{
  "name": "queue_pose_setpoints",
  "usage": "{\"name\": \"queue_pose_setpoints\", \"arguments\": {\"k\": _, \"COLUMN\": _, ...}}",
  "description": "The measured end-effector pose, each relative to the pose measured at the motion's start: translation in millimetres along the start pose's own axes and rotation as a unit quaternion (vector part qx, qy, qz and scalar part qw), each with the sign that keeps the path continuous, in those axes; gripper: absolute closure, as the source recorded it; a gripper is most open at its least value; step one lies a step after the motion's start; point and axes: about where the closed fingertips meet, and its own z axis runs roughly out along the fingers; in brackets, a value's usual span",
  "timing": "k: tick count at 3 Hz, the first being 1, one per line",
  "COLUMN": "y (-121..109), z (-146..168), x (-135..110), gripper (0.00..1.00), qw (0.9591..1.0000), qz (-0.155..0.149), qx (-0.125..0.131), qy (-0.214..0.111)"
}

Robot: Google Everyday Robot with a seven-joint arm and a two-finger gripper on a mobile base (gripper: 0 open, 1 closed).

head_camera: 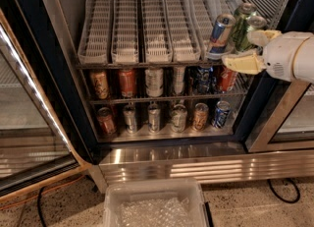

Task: Pick redbull can from top shelf of fridge

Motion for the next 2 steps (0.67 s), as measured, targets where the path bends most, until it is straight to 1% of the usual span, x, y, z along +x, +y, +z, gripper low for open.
{"name": "queue_pose_setpoints", "arguments": {"k": 1, "y": -1.1, "z": 4.8, "x": -1.4, "gripper": 0.48, "qw": 1.0000, "qz": 0.005, "qx": 0.004, "qy": -0.007}}
{"name": "queue_pose_setpoints", "arguments": {"k": 2, "y": -7.9, "z": 19.5, "x": -7.7, "gripper": 0.62, "qw": 0.9993, "qz": 0.010, "qx": 0.019, "qy": -0.030}}
